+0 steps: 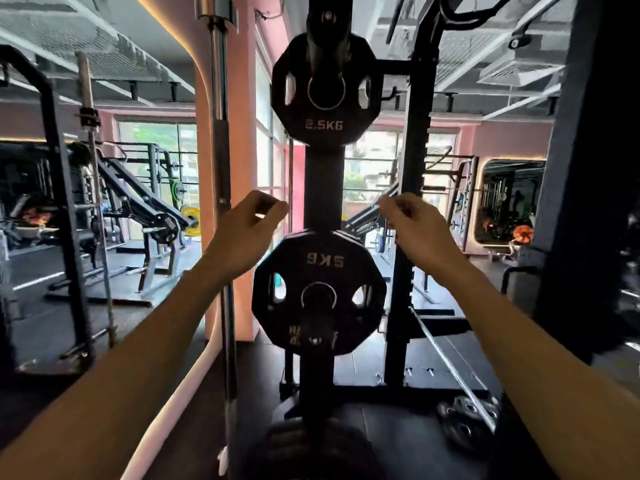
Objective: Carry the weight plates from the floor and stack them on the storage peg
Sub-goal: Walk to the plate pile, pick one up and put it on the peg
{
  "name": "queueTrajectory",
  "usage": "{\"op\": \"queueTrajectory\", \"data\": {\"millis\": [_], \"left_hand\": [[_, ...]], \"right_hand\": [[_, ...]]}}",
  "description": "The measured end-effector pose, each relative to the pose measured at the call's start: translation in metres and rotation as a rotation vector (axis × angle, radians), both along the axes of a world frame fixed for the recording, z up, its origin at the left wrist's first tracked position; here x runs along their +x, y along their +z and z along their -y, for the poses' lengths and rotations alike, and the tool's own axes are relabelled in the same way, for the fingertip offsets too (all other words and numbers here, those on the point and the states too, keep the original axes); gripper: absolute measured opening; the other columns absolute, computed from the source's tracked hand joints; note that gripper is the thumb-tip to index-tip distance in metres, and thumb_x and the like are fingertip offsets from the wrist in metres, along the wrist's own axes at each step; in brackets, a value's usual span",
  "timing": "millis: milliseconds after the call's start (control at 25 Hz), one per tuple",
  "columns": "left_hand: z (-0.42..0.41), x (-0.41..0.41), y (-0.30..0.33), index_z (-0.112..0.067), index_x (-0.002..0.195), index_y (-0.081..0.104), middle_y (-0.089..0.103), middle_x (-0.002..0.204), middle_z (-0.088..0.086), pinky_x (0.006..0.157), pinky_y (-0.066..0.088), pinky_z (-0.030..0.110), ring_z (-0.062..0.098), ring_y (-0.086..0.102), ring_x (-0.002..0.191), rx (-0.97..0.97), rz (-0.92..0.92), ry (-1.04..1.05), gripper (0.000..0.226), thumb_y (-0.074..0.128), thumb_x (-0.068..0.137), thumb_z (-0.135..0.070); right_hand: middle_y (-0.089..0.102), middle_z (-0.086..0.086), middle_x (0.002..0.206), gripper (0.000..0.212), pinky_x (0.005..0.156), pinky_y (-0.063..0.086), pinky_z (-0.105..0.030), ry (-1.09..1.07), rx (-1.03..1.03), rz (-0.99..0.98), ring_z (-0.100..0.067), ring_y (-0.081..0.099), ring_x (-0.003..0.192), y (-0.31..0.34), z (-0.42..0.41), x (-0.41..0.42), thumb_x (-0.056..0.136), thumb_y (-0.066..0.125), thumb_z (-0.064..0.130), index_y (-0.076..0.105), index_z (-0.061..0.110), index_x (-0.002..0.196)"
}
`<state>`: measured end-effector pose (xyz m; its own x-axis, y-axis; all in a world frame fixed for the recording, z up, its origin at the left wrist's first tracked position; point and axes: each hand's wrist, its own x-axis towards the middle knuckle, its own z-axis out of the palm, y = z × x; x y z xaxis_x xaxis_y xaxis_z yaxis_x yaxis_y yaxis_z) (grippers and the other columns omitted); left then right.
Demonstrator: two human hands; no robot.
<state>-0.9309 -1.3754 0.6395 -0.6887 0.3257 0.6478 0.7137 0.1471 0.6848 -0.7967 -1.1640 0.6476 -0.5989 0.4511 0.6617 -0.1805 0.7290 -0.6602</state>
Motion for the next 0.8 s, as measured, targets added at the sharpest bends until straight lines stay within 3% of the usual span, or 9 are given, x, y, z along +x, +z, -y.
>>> {"op": "queueTrajectory", "data": {"millis": [120, 240, 400, 560, 680, 800], "left_hand": [[0.018, 0.045, -0.044, -0.03, 0.094, 0.063, 0.07, 0.094, -0.01, 0.088, 0.053, 0.041, 0.01, 0.067, 0.093, 0.045, 0.057, 0.002, 0.028, 0.054, 0.084, -0.054], [0.037, 0.098, -0.097, -0.026, 0.096, 0.063, 0.07, 0.093, -0.011, 0.081, 0.05, 0.031, 0.008, 0.067, 0.091, 0.077, 0.117, -0.022, 0.017, 0.056, 0.092, -0.041], [0.064, 0.16, -0.168, -0.029, 0.099, 0.064, 0.07, 0.099, -0.007, 0.085, 0.05, 0.029, 0.013, 0.066, 0.097, 0.103, 0.267, -0.059, 0.021, 0.054, 0.087, -0.044], [0.084, 0.218, -0.239, -0.023, 0.103, 0.062, 0.068, 0.097, -0.009, 0.074, 0.046, 0.011, -0.003, 0.063, 0.09, 0.003, 0.363, -0.132, 0.012, 0.052, 0.099, -0.029], [0.099, 0.25, -0.29, -0.028, 0.101, 0.061, 0.069, 0.098, -0.002, 0.073, 0.049, 0.018, 0.008, 0.067, 0.092, -0.075, 0.455, -0.196, 0.012, 0.051, 0.096, -0.033], [0.114, 0.268, -0.334, -0.024, 0.106, 0.061, 0.066, 0.101, -0.008, 0.076, 0.048, 0.015, 0.001, 0.064, 0.095, -0.242, 0.515, -0.256, 0.013, 0.05, 0.1, -0.03]], "right_hand": [[0.066, 0.014, 0.089, 0.027, 0.079, 0.044, -0.024, 0.033, -0.068, 0.006, -0.008, 0.062, 0.087, -0.048, 0.018, 0.039, 0.096, 0.054, 0.048, 0.067, 0.024, 0.098], [0.066, 0.015, 0.086, 0.014, 0.071, 0.048, -0.016, 0.104, -0.146, 0.054, -0.006, 0.063, 0.085, -0.103, 0.038, 0.086, 0.096, 0.057, 0.042, 0.065, 0.032, 0.091], [0.068, 0.015, 0.102, 0.014, 0.093, 0.053, -0.041, 0.125, -0.264, 0.104, -0.01, 0.064, 0.101, -0.179, 0.066, 0.143, 0.096, 0.054, 0.044, 0.065, 0.035, 0.096], [0.069, 0.014, 0.101, 0.013, 0.09, 0.054, -0.044, 0.128, -0.359, 0.208, -0.008, 0.066, 0.099, -0.253, 0.107, 0.191, 0.097, 0.052, 0.044, 0.064, 0.039, 0.095], [0.07, 0.009, 0.1, 0.018, 0.088, 0.054, -0.038, 0.062, -0.45, 0.286, -0.01, 0.066, 0.096, -0.301, 0.133, 0.222, 0.099, 0.052, 0.039, 0.066, 0.027, 0.101], [0.069, 0.001, 0.101, 0.023, 0.085, 0.055, -0.04, -0.046, -0.552, 0.383, -0.016, 0.066, 0.095, -0.344, 0.155, 0.251, 0.1, 0.051, 0.039, 0.065, 0.02, 0.102]]}}
